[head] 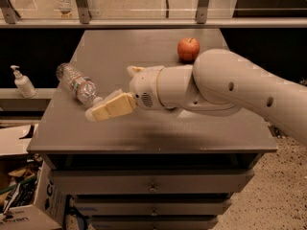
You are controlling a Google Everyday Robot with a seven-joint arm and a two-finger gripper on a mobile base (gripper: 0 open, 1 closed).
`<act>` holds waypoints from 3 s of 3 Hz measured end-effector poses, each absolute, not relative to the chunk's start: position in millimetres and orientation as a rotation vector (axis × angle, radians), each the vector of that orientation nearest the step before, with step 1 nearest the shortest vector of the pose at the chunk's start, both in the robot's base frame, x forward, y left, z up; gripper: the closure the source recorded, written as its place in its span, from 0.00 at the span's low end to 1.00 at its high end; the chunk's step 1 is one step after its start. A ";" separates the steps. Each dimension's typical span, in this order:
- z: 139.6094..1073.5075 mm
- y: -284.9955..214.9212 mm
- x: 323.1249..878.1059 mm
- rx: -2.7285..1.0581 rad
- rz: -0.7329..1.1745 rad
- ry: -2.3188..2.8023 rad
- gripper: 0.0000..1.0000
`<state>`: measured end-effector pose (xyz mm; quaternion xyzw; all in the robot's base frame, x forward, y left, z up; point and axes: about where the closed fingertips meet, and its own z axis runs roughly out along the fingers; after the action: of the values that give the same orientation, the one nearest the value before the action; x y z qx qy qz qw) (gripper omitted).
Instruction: Move water bottle near apple
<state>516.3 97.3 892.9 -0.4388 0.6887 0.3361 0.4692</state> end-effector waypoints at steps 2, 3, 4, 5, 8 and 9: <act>887.7 104.8 512.3 -1.164 0.697 1.649 0.00; 867.9 123.7 513.2 -1.266 0.560 1.617 0.00; 842.8 142.0 520.9 -1.316 0.486 1.625 0.00; 826.8 164.4 533.9 -1.292 0.485 1.649 0.00; 836.6 200.4 570.8 -1.000 0.719 1.683 0.19; 835.9 200.4 571.8 -0.972 0.730 1.682 0.41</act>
Offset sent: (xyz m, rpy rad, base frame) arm -0.0052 0.0141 -0.0166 -0.2116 -0.2427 0.0121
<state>571.8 200.4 835.9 -0.4035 0.6981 0.3029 0.5081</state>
